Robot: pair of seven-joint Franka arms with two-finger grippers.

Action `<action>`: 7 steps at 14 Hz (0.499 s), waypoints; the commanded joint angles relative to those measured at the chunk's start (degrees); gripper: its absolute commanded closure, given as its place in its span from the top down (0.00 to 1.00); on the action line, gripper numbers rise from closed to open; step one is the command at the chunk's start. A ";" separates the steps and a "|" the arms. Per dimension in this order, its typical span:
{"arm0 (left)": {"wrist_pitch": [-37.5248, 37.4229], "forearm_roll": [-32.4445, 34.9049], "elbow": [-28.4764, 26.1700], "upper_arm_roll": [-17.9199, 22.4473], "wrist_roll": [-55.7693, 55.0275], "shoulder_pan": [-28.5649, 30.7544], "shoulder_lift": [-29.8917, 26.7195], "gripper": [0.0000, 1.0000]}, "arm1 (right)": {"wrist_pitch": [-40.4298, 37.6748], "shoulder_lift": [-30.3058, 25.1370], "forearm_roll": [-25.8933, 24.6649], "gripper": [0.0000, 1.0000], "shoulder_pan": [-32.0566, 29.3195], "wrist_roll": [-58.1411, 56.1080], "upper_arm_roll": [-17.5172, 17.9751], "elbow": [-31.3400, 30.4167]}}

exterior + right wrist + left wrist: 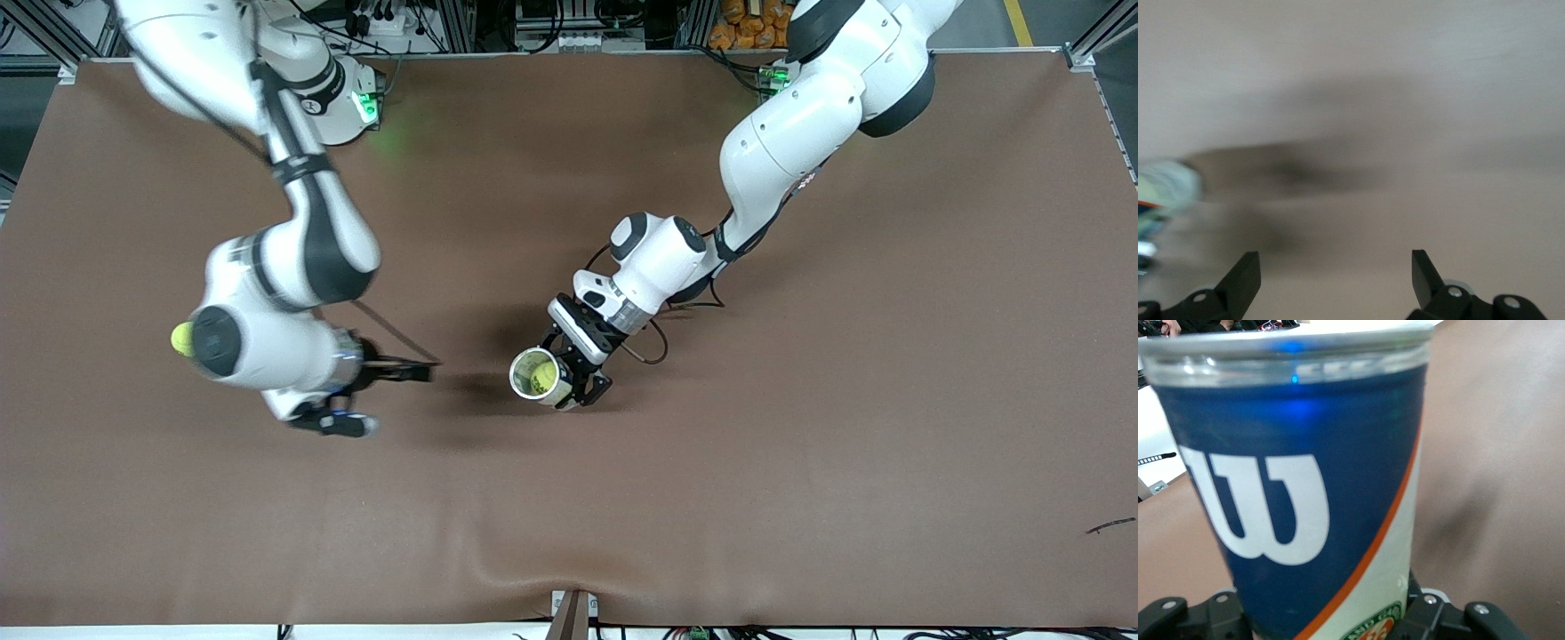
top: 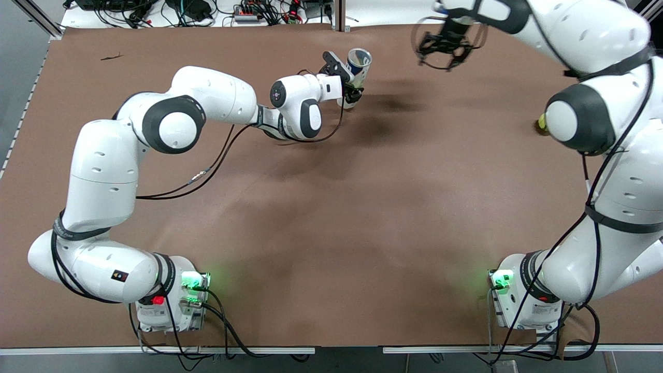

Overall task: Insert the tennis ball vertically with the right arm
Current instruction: 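Move the right gripper to the second ball and grasp it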

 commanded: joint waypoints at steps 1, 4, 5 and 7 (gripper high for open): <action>0.74 0.89 0.25 -0.50 -0.23 0.26 0.44 0.79 | -3.80 -1.96 -4.43 1.00 -6.90 -8.54 1.06 -4.45; 0.74 0.89 0.16 -0.50 -0.32 0.26 0.44 0.80 | -3.11 -1.61 -9.43 1.00 -14.18 -17.50 1.15 -9.91; 0.83 0.98 0.07 -0.50 -0.23 0.26 0.44 0.81 | -3.10 -1.34 -10.84 1.00 -16.65 -20.05 1.06 -10.35; 0.83 0.98 -0.01 -0.50 -0.23 0.35 0.44 0.81 | -3.02 -0.38 -15.84 1.00 -19.21 -21.66 1.06 -10.44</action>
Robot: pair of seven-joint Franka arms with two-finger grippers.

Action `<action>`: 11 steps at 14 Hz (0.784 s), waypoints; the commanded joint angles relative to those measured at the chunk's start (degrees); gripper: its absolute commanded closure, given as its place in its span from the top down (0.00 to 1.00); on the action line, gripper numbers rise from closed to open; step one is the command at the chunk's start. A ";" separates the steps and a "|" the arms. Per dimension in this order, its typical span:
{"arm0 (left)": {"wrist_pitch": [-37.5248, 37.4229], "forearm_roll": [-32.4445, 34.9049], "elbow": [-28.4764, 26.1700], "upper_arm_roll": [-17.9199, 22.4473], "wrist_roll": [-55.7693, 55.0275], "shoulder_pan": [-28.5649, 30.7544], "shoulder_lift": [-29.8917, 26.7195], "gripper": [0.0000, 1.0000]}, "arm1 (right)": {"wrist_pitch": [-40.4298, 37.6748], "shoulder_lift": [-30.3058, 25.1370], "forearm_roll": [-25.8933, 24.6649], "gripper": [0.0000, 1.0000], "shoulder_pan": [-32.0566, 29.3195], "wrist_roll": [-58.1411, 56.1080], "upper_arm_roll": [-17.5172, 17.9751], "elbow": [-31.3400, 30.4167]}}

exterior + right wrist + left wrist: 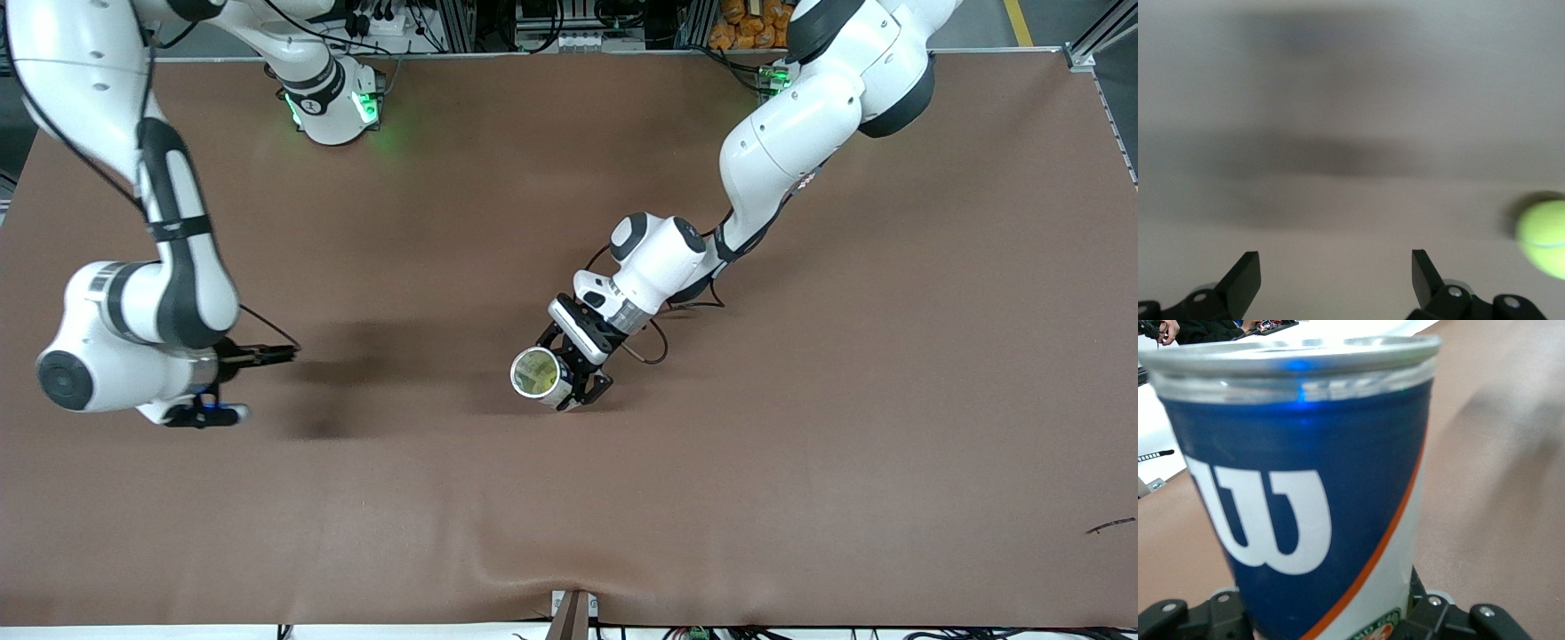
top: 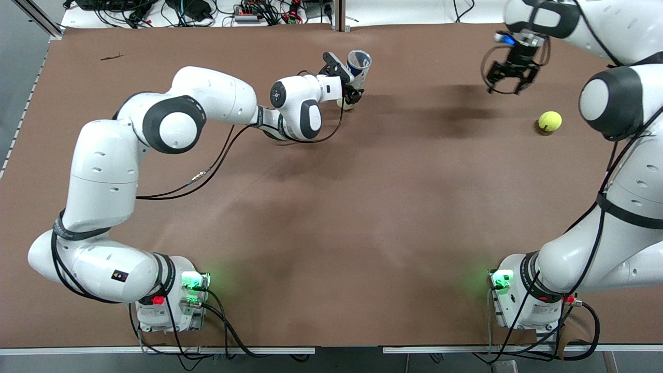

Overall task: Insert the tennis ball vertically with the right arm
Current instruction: 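Move the right gripper to the second ball and grasp it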

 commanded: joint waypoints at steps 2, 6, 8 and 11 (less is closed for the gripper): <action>0.84 0.94 -0.58 -0.52 -0.32 0.52 0.24 0.88 | 2.41 0.41 -8.58 1.00 -5.15 -2.77 1.38 -1.25; 0.84 1.02 -1.99 -0.52 -0.23 1.05 -0.02 1.00 | 5.14 2.95 -10.87 1.00 -10.33 -11.30 1.38 -1.34; 0.75 1.11 -2.60 -0.52 -0.32 1.13 -0.37 1.00 | 7.07 4.54 -11.24 1.00 -12.36 -15.16 1.38 -1.34; 0.75 1.20 -5.06 -0.69 -0.32 2.53 -0.64 1.00 | 7.96 6.21 -11.15 1.00 -14.74 -17.73 1.47 -2.64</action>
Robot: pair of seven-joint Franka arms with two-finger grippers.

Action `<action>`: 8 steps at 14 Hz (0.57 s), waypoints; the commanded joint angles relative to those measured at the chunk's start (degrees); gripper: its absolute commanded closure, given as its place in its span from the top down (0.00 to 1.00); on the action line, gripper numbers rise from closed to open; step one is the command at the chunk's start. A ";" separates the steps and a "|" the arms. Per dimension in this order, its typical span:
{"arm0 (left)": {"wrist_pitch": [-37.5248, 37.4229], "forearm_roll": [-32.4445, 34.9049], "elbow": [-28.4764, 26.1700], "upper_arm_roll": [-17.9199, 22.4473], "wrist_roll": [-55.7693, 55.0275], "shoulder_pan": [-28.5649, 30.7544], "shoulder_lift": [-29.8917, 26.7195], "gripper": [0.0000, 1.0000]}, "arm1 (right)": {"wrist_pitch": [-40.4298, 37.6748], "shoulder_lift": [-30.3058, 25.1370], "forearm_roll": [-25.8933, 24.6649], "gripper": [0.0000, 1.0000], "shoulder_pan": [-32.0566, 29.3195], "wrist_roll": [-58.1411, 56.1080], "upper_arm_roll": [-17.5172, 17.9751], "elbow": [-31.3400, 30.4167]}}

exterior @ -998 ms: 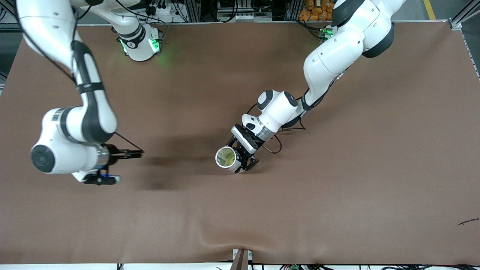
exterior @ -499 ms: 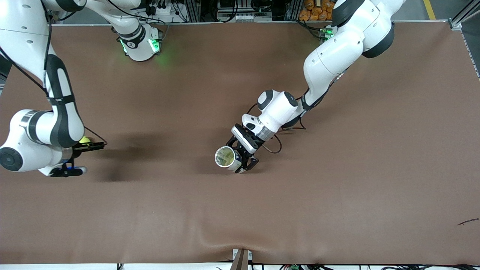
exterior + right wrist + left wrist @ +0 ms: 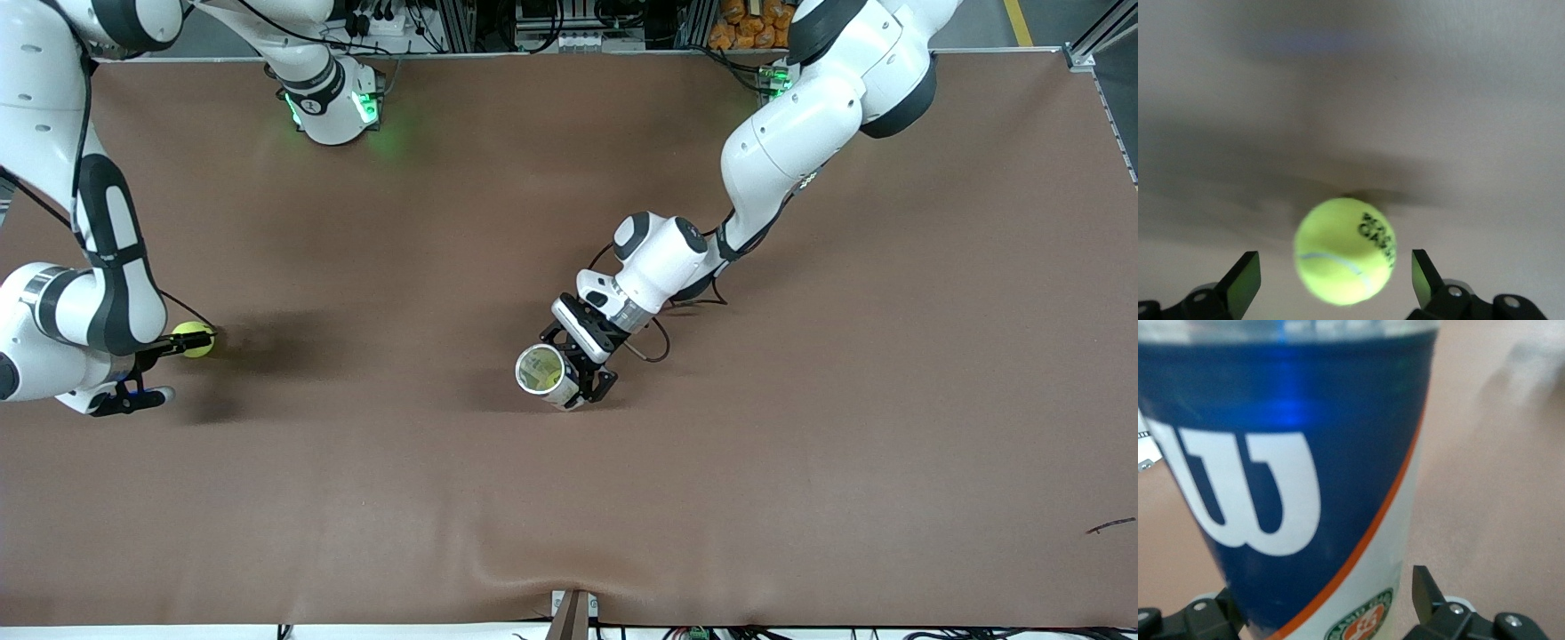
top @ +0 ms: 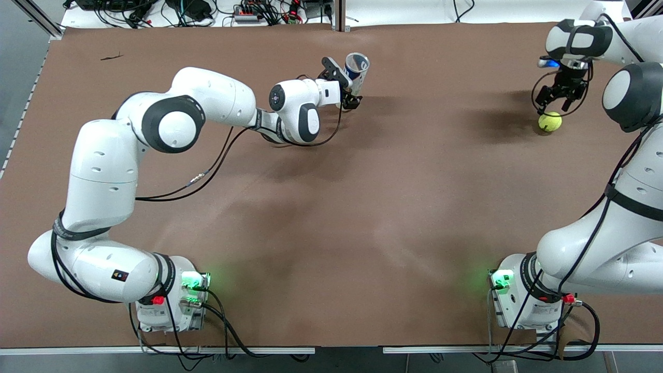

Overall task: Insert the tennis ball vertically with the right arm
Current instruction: 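Move the right gripper to the second ball and grasp it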

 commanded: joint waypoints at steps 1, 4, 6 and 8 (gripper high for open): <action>0.83 1.23 -3.67 -1.07 -0.32 2.24 -0.74 1.00 | 0.59 0.43 -1.58 1.00 -1.97 -1.30 1.42 -2.21; 0.75 1.24 -7.01 -4.14 -0.32 5.57 -1.00 1.00 | 0.15 0.43 -1.50 1.00 -2.32 -1.30 1.42 -2.66; 0.74 1.24 -7.72 -4.85 -0.23 6.38 -1.09 1.00 | -0.46 0.25 -1.23 0.62 -2.14 -1.21 1.42 -2.57; 0.74 1.32 -7.46 -4.94 -0.32 6.38 -1.09 1.00 | -0.82 0.08 -0.71 0.28 -1.79 -1.12 1.76 -1.96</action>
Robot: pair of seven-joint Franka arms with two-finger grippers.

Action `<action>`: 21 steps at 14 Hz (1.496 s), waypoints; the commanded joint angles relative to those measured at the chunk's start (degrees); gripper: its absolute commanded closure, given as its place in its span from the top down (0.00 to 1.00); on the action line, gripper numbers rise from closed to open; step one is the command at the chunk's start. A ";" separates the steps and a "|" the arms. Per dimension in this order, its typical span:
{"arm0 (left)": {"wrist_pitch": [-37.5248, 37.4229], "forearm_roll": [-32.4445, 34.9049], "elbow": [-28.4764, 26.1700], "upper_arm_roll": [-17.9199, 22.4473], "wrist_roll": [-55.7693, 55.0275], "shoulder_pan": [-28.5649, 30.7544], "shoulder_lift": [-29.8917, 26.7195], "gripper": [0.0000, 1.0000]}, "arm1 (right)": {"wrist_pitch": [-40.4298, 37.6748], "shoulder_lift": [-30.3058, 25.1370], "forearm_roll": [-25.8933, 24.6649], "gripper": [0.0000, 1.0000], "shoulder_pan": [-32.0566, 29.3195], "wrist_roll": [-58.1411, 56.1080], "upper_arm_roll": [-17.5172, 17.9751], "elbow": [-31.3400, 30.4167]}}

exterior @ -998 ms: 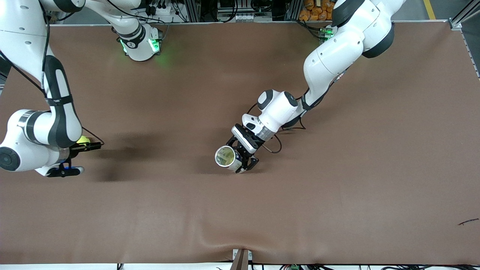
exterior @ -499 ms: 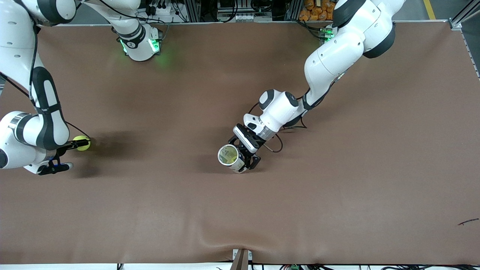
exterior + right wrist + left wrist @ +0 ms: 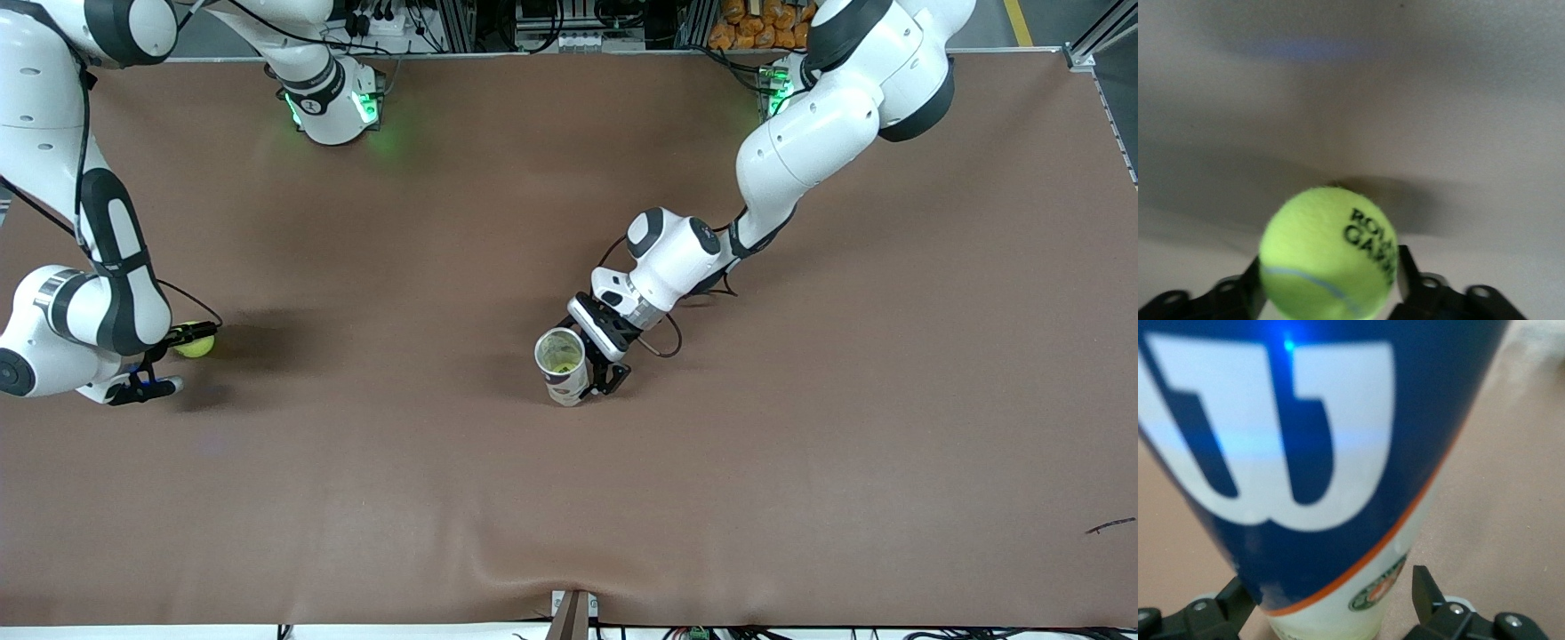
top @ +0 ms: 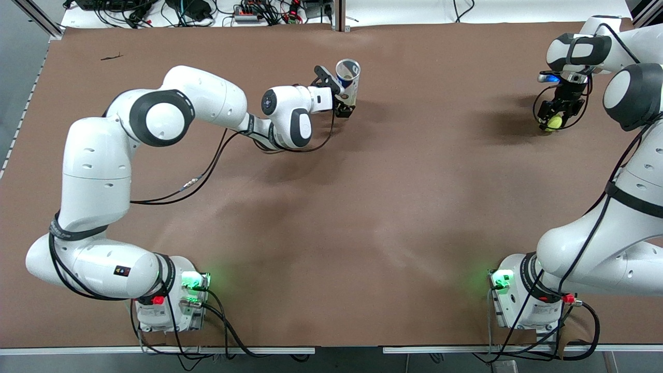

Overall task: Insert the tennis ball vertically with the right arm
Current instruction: 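Move the right gripper to the second ball and grasp it, then carry the second ball with the right gripper over the can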

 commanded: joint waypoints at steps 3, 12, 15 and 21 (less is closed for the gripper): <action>0.69 1.65 -1.31 -0.89 -0.24 0.97 -1.09 1.00 | -0.71 -1.69 0.26 0.16 0.67 -0.22 2.31 2.41; 0.69 4.55 0.27 -0.80 -0.15 0.97 -0.74 1.00 | -12.75 -2.22 16.21 0.19 1.90 10.85 23.92 17.45; 0.78 4.99 0.18 -0.71 -0.06 0.97 -0.65 0.88 | -12.41 -1.95 27.04 0.22 7.07 17.15 24.29 17.54; 0.69 6.23 0.18 -0.45 -0.06 1.23 -0.47 0.82 | -9.51 -1.78 31.27 0.22 17.80 47.11 24.47 22.45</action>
